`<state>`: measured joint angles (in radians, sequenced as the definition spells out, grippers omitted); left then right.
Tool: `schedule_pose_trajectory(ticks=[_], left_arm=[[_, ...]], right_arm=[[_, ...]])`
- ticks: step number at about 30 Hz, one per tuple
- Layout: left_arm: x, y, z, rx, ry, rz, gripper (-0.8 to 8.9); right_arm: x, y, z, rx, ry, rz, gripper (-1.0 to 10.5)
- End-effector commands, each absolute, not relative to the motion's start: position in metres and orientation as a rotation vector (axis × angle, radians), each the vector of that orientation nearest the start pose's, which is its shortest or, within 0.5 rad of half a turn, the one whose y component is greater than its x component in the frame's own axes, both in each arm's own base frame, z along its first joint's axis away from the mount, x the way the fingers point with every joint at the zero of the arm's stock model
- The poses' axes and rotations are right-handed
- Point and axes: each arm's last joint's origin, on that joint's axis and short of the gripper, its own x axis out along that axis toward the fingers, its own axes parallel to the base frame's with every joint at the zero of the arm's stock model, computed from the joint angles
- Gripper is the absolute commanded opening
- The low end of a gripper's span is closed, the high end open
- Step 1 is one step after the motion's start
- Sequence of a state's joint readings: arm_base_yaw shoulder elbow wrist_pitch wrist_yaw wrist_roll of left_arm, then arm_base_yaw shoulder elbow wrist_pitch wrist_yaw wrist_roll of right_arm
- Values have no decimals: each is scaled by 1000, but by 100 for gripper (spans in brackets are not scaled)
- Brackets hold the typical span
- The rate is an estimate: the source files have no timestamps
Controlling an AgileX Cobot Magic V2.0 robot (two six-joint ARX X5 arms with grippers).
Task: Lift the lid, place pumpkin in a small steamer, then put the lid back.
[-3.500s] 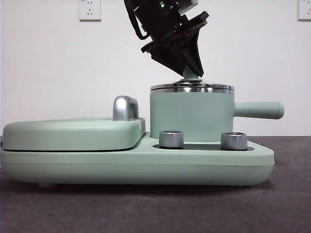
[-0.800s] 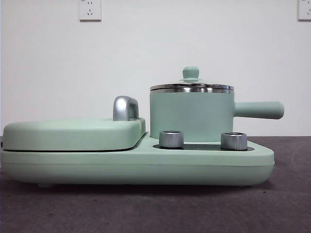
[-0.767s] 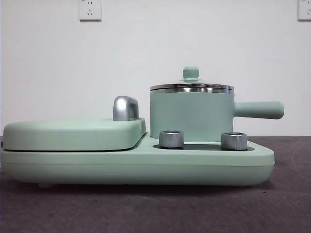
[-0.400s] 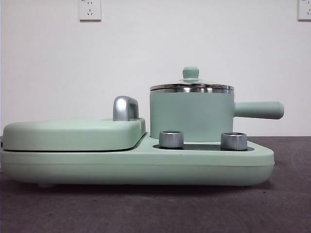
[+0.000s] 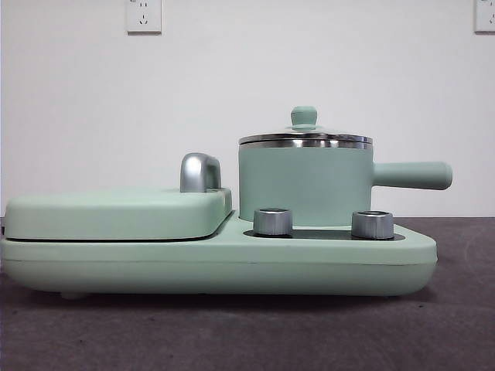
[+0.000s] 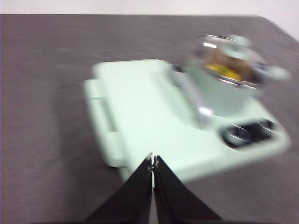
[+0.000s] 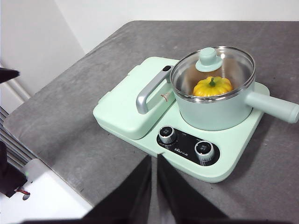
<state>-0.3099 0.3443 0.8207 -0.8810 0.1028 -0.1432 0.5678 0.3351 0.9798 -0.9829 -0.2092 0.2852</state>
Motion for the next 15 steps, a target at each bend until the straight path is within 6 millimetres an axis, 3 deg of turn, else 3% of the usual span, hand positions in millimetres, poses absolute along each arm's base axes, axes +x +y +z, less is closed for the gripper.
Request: schedule_pose_trajectory(ticks=[1, 5, 8, 11, 15], left_arm=[[57, -17, 306, -24, 300, -324, 6], [75, -14, 264, 82, 123, -255, 6], [84, -12, 227, 8, 69, -209, 6], [89, -9, 195, -45, 74, -172, 6], [92, -8, 172, -61, 129, -148, 6]], right_arm=[[13, 16, 357, 211, 428, 723, 17], [13, 16, 357, 211, 428, 724, 17], [13, 16, 357, 211, 428, 723, 17], [13, 16, 357, 211, 428, 723, 17], [13, 16, 357, 211, 428, 723, 17]])
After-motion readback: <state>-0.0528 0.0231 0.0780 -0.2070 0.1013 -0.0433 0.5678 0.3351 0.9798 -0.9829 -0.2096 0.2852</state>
